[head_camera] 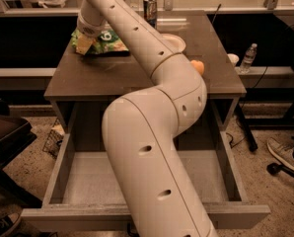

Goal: Place green rice chip bag into top drawer

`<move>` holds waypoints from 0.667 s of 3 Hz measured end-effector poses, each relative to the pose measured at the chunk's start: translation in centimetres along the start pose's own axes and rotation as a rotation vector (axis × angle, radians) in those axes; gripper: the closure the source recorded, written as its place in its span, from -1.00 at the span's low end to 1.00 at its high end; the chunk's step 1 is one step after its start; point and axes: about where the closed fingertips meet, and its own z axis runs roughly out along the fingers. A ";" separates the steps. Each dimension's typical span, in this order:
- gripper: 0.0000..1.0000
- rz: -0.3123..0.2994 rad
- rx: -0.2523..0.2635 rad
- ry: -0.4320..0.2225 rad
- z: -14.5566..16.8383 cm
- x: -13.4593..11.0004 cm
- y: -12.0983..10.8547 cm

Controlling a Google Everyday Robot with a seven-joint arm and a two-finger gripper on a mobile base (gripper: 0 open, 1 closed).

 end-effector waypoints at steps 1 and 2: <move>1.00 -0.001 -0.007 0.002 0.5 0.0 0.2; 1.00 -0.008 -0.004 0.003 -0.1 0.0 0.1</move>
Offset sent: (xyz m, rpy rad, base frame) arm -0.0001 0.0019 -0.0043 -0.0020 0.0049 0.0029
